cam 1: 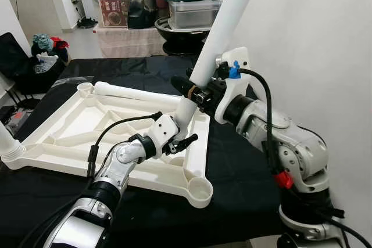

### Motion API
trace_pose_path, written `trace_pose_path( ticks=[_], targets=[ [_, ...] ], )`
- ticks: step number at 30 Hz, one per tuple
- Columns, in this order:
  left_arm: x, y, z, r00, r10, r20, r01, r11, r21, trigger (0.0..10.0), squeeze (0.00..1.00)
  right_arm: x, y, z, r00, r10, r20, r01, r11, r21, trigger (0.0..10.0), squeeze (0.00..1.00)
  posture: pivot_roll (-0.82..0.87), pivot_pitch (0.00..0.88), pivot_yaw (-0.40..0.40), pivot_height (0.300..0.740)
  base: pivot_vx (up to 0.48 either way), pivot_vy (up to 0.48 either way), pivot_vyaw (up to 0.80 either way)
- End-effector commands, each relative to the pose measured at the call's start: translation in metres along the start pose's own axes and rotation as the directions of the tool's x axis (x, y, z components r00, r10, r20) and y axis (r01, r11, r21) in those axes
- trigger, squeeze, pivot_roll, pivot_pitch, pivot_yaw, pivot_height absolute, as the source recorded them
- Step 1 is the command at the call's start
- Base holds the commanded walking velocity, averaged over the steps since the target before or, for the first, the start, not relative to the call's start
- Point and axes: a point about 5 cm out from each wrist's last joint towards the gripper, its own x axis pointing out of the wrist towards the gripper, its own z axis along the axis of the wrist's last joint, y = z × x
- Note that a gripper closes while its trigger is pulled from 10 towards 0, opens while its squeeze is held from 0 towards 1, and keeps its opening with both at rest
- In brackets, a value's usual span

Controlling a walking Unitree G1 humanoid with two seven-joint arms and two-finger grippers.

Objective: Building children table

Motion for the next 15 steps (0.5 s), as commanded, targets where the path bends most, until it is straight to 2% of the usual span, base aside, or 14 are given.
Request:
trace_pose_path(
  ticks=[1, 8, 9, 10, 11, 13, 14, 15],
  targets=[
    [0.0018, 0.0044, 0.0039, 1.0, 0.018, 0.019, -0.018, 1.0, 0.004, 0.0, 0.0, 0.0029, 0.0137, -0.0012, 0.997, 0.08, -0.008, -0.08, 0.996, 0.025, 10.0, 0.0, -0.02, 0.0, -0.007, 0.74, 0.0, 0.0, 0.0],
    [0.0019, 0.0039, 0.0041, 1.0, 0.017, 0.022, -0.017, 1.0, 0.008, 0.0, 0.0, 0.0027, 0.0135, -0.0017, 0.997, 0.076, -0.008, -0.076, 0.997, 0.028, 10.0, 0.0, -0.02, 0.0, -0.007, 0.74, 0.0, 0.0, 0.0],
    [0.0019, 0.0043, 0.0034, 1.0, 0.023, 0.015, -0.024, 1.0, 0.012, 0.8, 0.0, 0.0026, 0.0131, -0.0023, 0.997, 0.072, -0.009, -0.071, 0.997, 0.033, 10.0, 0.0, -0.02, 0.0, -0.007, 0.74, 0.0, 0.0, 0.0],
    [0.0018, 0.0046, 0.0029, 1.0, 0.028, 0.011, -0.028, 1.0, 0.013, 0.8, 0.0, 0.0026, 0.0129, -0.0026, 0.998, 0.069, -0.009, -0.069, 0.997, 0.035, 10.0, 0.0, -0.02, 0.0, -0.007, 0.74, 0.0, 0.0, 0.0],
    [0.0018, 0.0048, 0.0024, 1.0, 0.03, 0.007, -0.03, 0.999, 0.012, 10.0, 0.0, 0.0026, 0.013, -0.0028, 0.998, 0.069, -0.009, -0.068, 0.997, 0.04, 10.0, 0.0, -0.02, 0.0, -0.009, 0.74, 0.0, 0.0, 0.0],
    [0.0019, 0.0049, 0.0021, 1.0, 0.03, 0.004, -0.03, 0.999, 0.01, 10.0, 0.0, 0.0026, 0.013, -0.003, 0.998, 0.069, -0.008, -0.069, 0.997, 0.043, 10.0, 0.0, -0.02, 0.0, -0.009, 0.74, 0.0, 0.0, 0.0],
    [0.002, 0.0049, 0.0023, 1.0, 0.029, 0.006, -0.029, 1.0, 0.011, 10.0, 0.0, 0.0027, 0.013, -0.0031, 0.998, 0.069, -0.007, -0.068, 0.997, 0.046, 10.0, 0.66, -0.02, 0.0, -0.009, 0.74, 0.0, 0.0, 0.0],
    [0.002, 0.0049, 0.0024, 1.0, 0.028, 0.006, -0.028, 1.0, 0.012, 10.0, 0.0, 0.0027, 0.013, -0.0031, 0.998, 0.068, -0.006, -0.068, 0.997, 0.047, 10.0, 0.66, -0.02, 0.0, -0.009, 0.74, 0.0, 0.0, 0.0]
  ],
)
